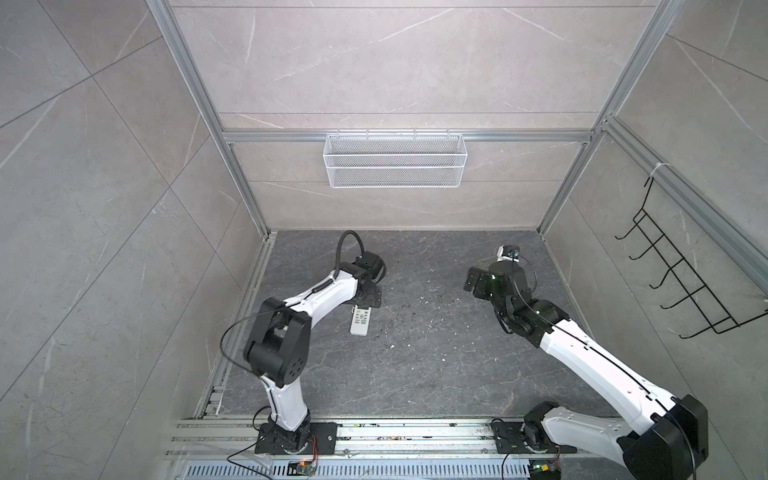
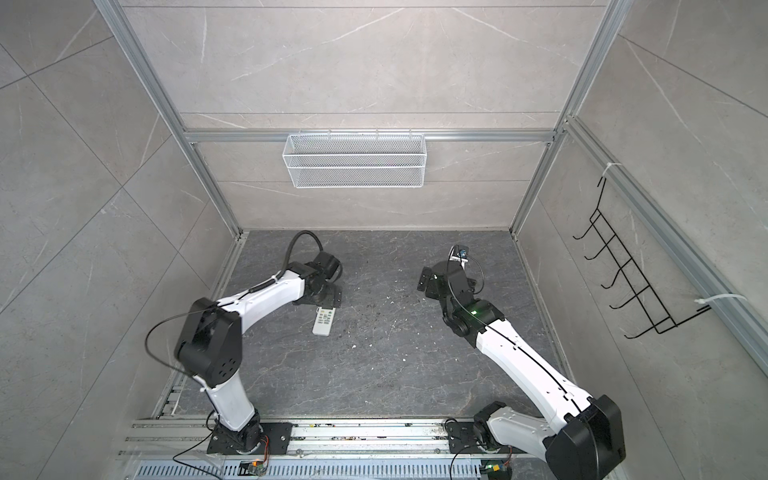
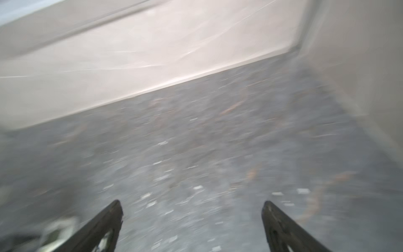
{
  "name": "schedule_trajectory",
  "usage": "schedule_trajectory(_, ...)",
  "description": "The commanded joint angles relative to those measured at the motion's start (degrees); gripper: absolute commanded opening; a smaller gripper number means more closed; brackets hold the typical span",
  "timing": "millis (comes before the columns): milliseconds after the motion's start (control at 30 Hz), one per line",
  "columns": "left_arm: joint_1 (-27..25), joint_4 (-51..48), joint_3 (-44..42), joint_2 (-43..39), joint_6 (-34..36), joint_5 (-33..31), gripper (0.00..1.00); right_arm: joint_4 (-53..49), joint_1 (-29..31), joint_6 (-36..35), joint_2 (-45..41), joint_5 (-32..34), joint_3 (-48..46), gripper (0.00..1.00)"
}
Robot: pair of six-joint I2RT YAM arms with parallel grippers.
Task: Load the batteries into the remote control
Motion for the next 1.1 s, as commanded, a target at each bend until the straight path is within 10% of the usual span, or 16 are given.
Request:
schedule_trajectory(0,1.5,7.5,-4.1,-9.5,0.9,-5.2,1.0,4.7,-0.7,-11.7,2.2,20.3,-5.8,1.0)
schedule_trajectory(433,8.2,55.7,-42.4,-30.2,28.4,-4.7,1.0,36.8,-9.5,-20.2,5.0,4.6,-23.9,1.0)
schedule_trajectory(1067,25.1,88.1,-58.9,-22.7,24.7,1.2,1.0,70.2,-19.6,-23.4,20.3,-16.1,-34.2,0.99)
